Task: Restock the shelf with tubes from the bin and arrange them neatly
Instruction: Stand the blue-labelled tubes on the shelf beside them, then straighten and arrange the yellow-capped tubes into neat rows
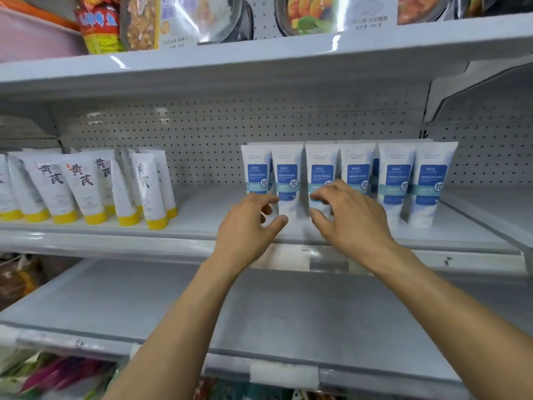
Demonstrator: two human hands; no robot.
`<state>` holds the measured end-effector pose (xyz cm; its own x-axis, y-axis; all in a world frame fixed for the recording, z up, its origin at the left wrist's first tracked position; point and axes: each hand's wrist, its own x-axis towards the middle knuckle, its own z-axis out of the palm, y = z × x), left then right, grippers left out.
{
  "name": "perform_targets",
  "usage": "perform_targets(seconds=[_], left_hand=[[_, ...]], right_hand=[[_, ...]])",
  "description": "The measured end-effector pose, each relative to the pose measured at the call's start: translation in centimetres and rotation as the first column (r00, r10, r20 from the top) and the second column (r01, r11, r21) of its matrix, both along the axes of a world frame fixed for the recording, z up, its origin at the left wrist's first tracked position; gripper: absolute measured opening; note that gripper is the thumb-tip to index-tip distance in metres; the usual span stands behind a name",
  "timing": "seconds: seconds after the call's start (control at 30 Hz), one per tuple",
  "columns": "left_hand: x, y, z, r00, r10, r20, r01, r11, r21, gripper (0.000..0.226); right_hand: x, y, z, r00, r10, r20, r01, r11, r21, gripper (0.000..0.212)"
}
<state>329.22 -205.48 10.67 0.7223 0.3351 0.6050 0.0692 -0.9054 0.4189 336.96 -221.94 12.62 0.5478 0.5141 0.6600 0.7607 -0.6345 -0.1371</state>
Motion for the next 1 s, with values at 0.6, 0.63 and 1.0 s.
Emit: perform_targets(seconds=[0.6,0.63,1.0], left_hand=[[-12.3,23.5,3.0,0.989,-0.065,0.131,0.064,0.998,0.010,0.017],[-12.5,24.6,3.1,0.987,-0.072,0.145,0.070,0.997,0.016,0.017],[-11.1,25.6,0.6,1.000,0.016,0.023,-0.014,0.996,-0.083,0.027]], right_hand=[[-6.7,24.7,0.6,0.906,0.320,-0.277,-0.191,0.893,0.408,0.004],[-6.6,25.4,0.5,0.902,0.311,-0.298,-0.166,0.889,0.427,0.004],[-3.5,28.9,0.1,0.721,0.359,-0.593,-0.192,0.925,0.327,0.044]])
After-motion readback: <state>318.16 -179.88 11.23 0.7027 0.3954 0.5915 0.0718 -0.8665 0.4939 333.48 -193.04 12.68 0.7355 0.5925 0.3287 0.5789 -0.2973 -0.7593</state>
